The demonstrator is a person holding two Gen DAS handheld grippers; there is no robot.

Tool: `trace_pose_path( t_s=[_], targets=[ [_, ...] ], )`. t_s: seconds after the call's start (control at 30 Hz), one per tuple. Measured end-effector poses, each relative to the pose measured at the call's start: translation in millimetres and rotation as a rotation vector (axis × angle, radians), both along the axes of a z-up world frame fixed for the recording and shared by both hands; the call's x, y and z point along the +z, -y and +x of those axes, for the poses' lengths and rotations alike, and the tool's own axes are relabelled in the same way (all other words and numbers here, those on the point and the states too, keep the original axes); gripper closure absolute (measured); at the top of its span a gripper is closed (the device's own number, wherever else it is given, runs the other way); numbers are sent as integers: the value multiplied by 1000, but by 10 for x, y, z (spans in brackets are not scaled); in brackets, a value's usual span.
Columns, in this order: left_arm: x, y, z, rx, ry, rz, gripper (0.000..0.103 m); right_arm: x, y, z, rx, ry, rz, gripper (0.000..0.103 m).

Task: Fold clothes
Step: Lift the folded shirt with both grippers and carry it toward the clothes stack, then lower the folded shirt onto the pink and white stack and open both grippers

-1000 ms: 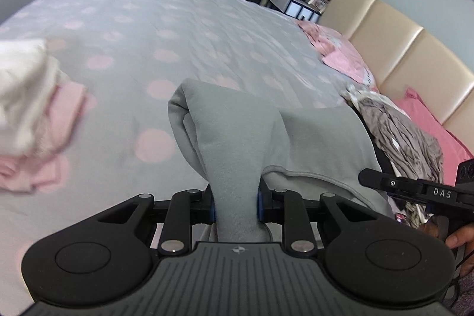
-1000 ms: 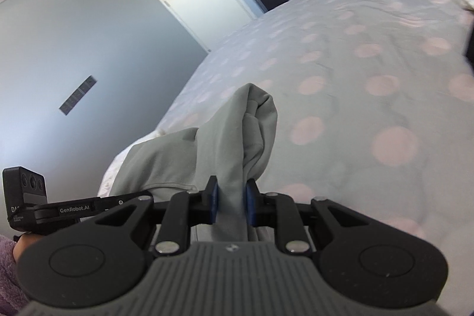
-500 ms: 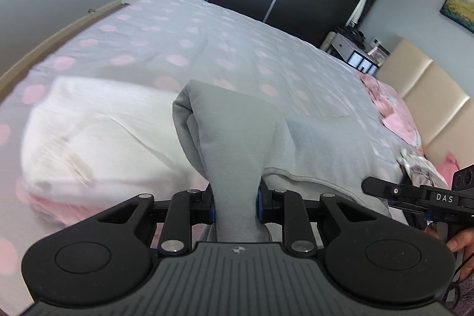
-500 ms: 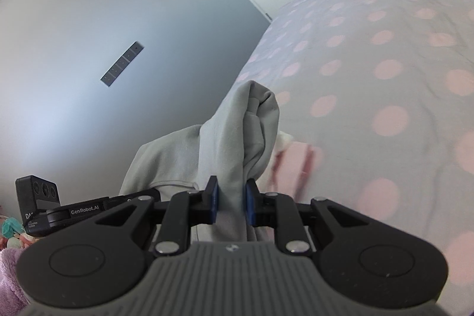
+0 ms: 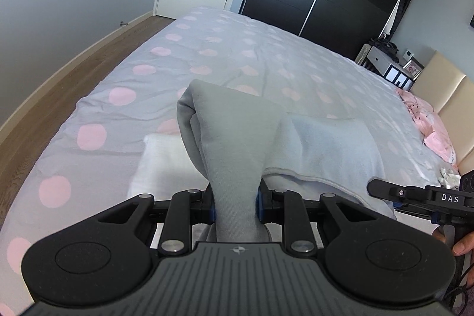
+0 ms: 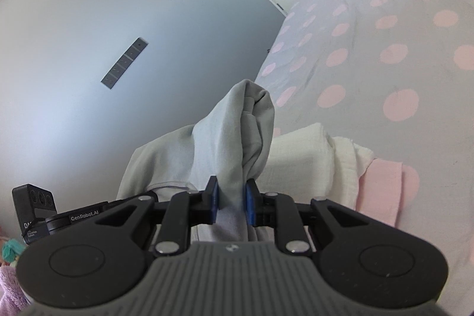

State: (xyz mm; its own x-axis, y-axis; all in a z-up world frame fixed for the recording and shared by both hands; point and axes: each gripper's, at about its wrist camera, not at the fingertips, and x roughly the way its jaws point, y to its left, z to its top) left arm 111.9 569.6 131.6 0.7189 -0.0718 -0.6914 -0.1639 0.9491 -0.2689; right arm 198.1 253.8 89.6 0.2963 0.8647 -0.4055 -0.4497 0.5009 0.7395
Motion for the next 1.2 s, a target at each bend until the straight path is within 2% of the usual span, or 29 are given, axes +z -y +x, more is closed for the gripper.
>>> trace_pose_path(
  t_s=[0.3,0.43,0.5,0.57,0.6,0.67,0.77,0.8,0.83,0.9,0.97,1.1,1.2],
  targets=[
    [-639,-234,288,-23,-119,28,78,-682,-154,56,-110,-114,-61,83],
    [-694,-269,210,-8,-102,8,66,-825,-180,79,-111,-118,-88,82],
    [-653,-276,146,-1,-96,5,66,-755,-183,72,-77,-67,-101,79],
    [-539,-265,58,11,-82,27,59,-636,-177,37,-47,10,-118,76],
    [-459,-262,-2,24,-65,35,58,-567,-169,13,-40,56,-128,69],
    [-284,-263,-134,62,-18,50,55,-440,-112,-36,-39,146,-150,63],
    [-72,-193,-336,124,44,98,56,-272,-18,-75,-49,267,-209,63],
    [-25,-156,-385,136,59,115,61,-229,15,-67,-46,294,-218,64],
    [9,-107,-427,146,74,133,73,-192,40,-49,-39,315,-219,64],
    [35,-20,-484,137,93,151,77,-152,22,69,-30,356,-234,75],
    [0,62,-464,122,90,166,82,-105,-13,124,-13,402,-253,80],
    [-111,179,-259,128,119,214,82,-65,-241,185,14,483,-296,82],
    [-221,123,-41,164,138,198,84,-108,-450,196,22,505,-327,82]
  ],
)
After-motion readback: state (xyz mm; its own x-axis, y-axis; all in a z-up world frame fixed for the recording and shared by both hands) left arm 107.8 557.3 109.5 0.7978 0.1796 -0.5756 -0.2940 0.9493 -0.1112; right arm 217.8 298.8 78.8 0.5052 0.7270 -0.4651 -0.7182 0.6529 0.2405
